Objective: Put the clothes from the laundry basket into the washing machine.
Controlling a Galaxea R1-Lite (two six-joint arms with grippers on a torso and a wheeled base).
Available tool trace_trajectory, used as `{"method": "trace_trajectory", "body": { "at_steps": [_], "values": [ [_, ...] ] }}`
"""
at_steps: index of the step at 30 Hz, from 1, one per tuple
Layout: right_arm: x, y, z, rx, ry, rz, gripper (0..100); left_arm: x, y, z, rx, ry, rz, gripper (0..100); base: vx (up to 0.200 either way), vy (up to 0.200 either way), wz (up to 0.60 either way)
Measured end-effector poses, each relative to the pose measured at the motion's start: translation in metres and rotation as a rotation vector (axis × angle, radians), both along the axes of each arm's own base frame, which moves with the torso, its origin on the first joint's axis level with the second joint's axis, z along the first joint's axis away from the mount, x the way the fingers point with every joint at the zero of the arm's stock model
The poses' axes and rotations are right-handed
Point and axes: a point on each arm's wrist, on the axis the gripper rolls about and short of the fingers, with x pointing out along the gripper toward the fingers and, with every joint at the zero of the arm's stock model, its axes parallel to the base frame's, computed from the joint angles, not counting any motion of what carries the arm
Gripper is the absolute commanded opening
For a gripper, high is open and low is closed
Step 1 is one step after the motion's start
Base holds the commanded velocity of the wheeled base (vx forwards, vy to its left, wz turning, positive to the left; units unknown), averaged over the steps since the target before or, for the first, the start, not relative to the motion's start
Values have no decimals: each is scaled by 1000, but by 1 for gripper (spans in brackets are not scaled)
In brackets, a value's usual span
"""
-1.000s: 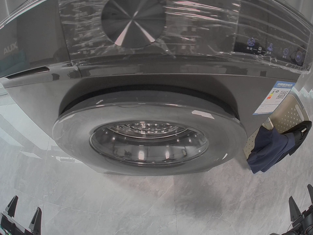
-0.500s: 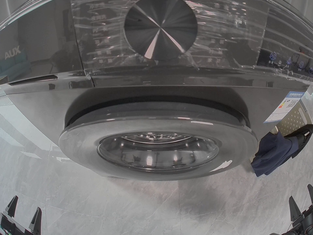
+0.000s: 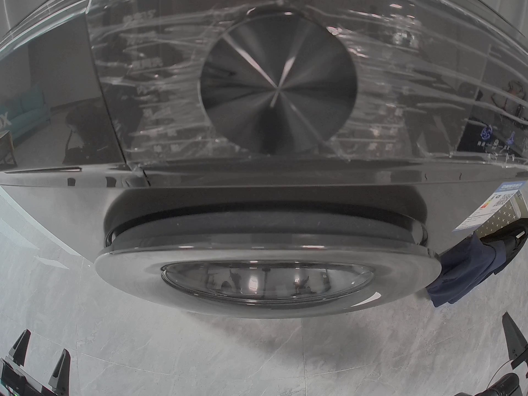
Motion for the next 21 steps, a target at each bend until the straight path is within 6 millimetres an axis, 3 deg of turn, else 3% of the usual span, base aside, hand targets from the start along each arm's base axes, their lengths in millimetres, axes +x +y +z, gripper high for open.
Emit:
{"method": "trace_trajectory", "body": {
  "at_steps": [7,13,21],
  "values": [
    [31,3,25,10,118,123,100,0,0,0,0,0,3,100,0,0,0],
    [72,7,52,26,192,231,100,0,0,0,1,0,3,100,0,0,0],
    [122,33,75,35,285,386,100,0,0,0,0,0,4,100,0,0,0]
  ]
}}
